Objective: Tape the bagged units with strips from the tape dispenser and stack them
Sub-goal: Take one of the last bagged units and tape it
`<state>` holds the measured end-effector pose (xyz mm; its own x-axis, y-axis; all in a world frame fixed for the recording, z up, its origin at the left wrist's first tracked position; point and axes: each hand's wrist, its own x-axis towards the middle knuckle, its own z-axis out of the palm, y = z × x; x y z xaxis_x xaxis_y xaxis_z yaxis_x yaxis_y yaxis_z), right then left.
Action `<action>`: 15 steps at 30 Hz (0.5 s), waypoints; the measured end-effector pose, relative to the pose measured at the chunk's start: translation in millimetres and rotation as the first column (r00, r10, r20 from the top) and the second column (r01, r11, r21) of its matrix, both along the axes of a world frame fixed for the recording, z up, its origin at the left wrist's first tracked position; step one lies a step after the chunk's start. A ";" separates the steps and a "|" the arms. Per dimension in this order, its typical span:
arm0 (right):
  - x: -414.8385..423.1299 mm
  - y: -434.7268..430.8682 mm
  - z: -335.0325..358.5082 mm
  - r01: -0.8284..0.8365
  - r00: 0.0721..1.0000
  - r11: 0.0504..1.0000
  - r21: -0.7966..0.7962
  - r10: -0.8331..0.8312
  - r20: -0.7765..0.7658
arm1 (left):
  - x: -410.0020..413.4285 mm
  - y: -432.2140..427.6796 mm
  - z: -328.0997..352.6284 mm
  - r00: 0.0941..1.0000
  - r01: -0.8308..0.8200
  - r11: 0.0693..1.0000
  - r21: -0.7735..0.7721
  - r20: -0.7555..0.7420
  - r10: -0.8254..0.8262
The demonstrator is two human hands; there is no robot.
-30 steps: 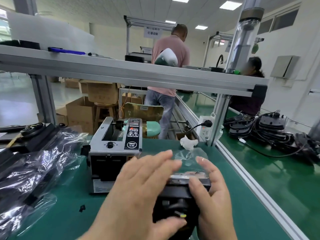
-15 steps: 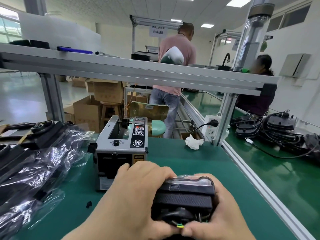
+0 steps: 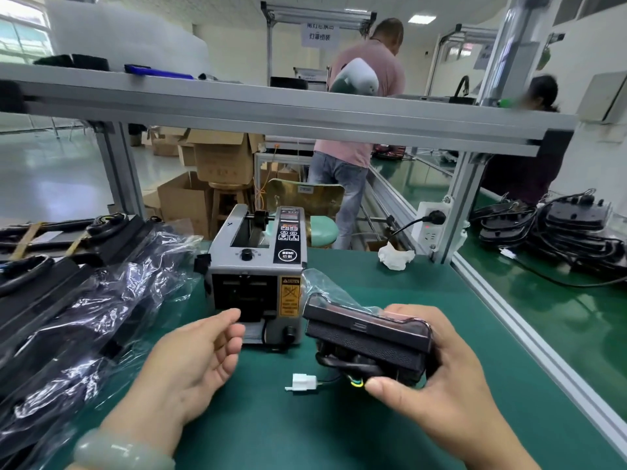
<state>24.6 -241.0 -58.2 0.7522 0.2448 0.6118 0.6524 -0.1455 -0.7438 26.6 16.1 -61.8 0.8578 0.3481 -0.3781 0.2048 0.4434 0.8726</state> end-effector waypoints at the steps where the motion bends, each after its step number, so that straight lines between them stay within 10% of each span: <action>1: 0.1 -0.6 0.0 -0.003 1.000 1.000 0.015 0.003 -0.004 | 2.5 -1.6 2.7 1.000 0.002 0.999 -0.035 -0.008 -0.002; 15: -0.9 -0.5 1.6 0.017 1.000 1.000 0.004 -0.017 -0.005 | 34.4 -11.5 16.4 0.997 -0.043 0.999 -0.031 -0.062 0.041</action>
